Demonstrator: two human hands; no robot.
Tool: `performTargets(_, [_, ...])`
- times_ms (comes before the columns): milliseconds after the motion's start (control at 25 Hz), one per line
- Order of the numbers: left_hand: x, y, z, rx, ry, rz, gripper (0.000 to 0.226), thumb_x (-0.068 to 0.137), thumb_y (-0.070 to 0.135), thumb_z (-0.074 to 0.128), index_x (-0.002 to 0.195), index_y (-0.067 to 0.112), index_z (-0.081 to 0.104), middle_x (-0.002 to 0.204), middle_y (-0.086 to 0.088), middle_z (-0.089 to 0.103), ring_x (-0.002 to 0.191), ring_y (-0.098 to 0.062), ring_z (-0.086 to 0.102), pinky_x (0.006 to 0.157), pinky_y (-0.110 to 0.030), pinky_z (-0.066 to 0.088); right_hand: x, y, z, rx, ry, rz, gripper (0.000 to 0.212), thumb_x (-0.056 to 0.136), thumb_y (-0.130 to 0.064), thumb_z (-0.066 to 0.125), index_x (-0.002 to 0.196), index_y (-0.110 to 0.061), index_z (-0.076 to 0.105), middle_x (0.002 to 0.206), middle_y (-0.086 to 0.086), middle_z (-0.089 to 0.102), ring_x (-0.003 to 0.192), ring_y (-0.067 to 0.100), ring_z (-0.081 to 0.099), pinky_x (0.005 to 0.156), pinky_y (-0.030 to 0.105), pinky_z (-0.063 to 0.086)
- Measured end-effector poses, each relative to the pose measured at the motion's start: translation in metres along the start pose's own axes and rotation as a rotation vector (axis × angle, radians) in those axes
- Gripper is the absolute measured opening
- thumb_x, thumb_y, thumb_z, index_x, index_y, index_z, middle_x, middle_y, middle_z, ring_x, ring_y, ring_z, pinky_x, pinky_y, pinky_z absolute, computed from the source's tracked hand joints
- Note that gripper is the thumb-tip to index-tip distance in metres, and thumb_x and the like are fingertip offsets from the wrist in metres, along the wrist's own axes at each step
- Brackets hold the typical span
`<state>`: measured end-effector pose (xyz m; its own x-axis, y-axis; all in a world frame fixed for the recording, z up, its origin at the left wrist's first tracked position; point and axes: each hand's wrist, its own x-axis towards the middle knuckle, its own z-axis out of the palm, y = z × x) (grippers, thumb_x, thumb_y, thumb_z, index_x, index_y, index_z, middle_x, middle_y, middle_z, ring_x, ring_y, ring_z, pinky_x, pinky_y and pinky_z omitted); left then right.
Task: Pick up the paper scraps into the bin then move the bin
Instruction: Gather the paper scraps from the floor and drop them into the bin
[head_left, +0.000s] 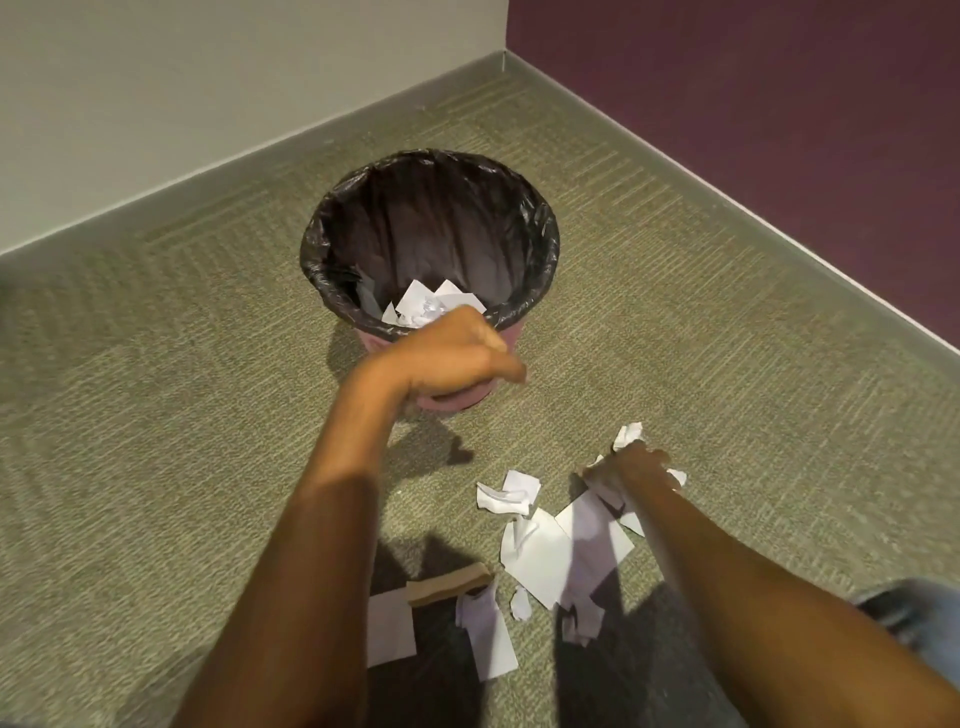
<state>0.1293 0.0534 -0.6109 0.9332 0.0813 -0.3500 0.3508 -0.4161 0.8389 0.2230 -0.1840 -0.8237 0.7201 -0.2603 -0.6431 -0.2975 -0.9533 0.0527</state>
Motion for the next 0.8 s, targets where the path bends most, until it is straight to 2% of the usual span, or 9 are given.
performTargets(80, [0.004,-0.014,0.02,0.116,-0.47,-0.216,0.032,0.086,0.025,0.069,0.06,0.013,0.055,0.049,0.001,0.047,0.038,-0.01,0.037,0.039,-0.019,0.032,0.008,0.001,0.003,0.001,-0.052,-0.006,0.12,0.059,-0.061,0.083,0.151,-0.017,0.02,0.157,0.022,0.014,0.143,0.048,0.021,0.108,0.062,0.033])
performTargets(120, [0.008,-0.027,0.036,0.158,-0.557,-0.286,0.026,0.087,0.026,0.068,0.068,0.01,0.061,0.055,0.0,0.055,0.042,-0.011,0.046,0.041,-0.022,0.039,0.013,0.002,0.004,-0.005,-0.067,-0.01,0.127,0.057,-0.061,0.084,0.153,-0.019,0.012,0.158,0.024,0.007,0.142,0.052,0.02,0.108,0.064,0.034])
performTargets(160, [0.013,-0.043,0.056,0.203,-0.571,-0.339,0.022,0.087,0.027,0.069,0.08,0.006,0.064,0.067,-0.005,0.064,0.052,-0.015,0.057,0.048,-0.027,0.047,0.016,0.003,0.008,-0.023,-0.081,-0.01,0.131,0.055,-0.062,0.085,0.154,-0.021,0.008,0.159,0.025,0.003,0.141,0.055,0.021,0.107,0.064,0.035])
performTargets(240, [0.019,-0.08,0.103,0.359,-0.446,-0.375,0.04,0.081,0.033,0.072,0.109,0.007,0.061,0.105,-0.014,0.066,0.09,-0.027,0.066,0.069,-0.036,0.052,0.017,0.002,0.014,-0.057,-0.059,-0.029,0.127,0.056,-0.062,0.084,0.152,-0.023,0.011,0.158,0.027,0.007,0.137,0.058,0.027,0.105,0.065,0.038])
performTargets(320, [0.021,-0.113,0.147,0.554,-0.296,-0.365,0.074,0.074,0.045,0.073,0.134,0.017,0.042,0.136,-0.014,0.045,0.124,-0.035,0.046,0.094,-0.045,0.044,0.013,0.002,0.022,-0.04,0.064,-0.051,0.101,0.064,-0.053,0.083,0.144,-0.022,0.029,0.151,0.023,0.025,0.133,0.052,0.036,0.099,0.061,0.044])
performTargets(400, [0.017,-0.137,0.183,0.693,-0.233,-0.3,0.099,0.066,0.057,0.075,0.144,0.024,0.024,0.149,-0.018,0.025,0.137,-0.04,0.027,0.102,-0.055,0.034,0.008,0.0,0.027,0.01,0.128,-0.126,0.073,0.077,-0.039,0.076,0.137,-0.018,0.04,0.142,0.019,0.034,0.13,0.045,0.04,0.098,0.054,0.048])
performTargets(520, [0.009,-0.164,0.218,0.891,-0.185,-0.183,0.118,0.039,0.078,0.075,0.138,0.024,0.04,0.146,-0.026,0.039,0.129,-0.045,0.043,0.089,-0.061,0.042,-0.001,-0.003,0.037,-0.032,0.187,-0.261,0.047,0.089,-0.029,0.064,0.13,-0.01,0.05,0.134,0.017,0.041,0.124,0.041,0.044,0.096,0.046,0.047])
performTargets(600, [0.007,-0.171,0.229,0.913,-0.17,-0.196,0.113,0.031,0.072,0.08,0.127,0.022,0.05,0.135,-0.027,0.05,0.118,-0.043,0.053,0.08,-0.055,0.048,-0.011,-0.006,0.041,-0.096,0.239,-0.327,0.041,0.089,-0.024,0.063,0.125,-0.006,0.054,0.129,0.017,0.044,0.12,0.039,0.049,0.093,0.044,0.049])
performTargets(800, [0.006,-0.157,0.231,0.923,-0.01,-0.072,0.049,0.051,0.035,0.087,0.091,0.025,0.061,0.097,-0.007,0.056,0.079,-0.023,0.058,0.056,-0.03,0.049,-0.023,-0.006,0.039,-0.158,0.271,-0.378,0.042,0.088,-0.022,0.067,0.124,-0.002,0.056,0.127,0.018,0.05,0.117,0.036,0.056,0.092,0.041,0.05])
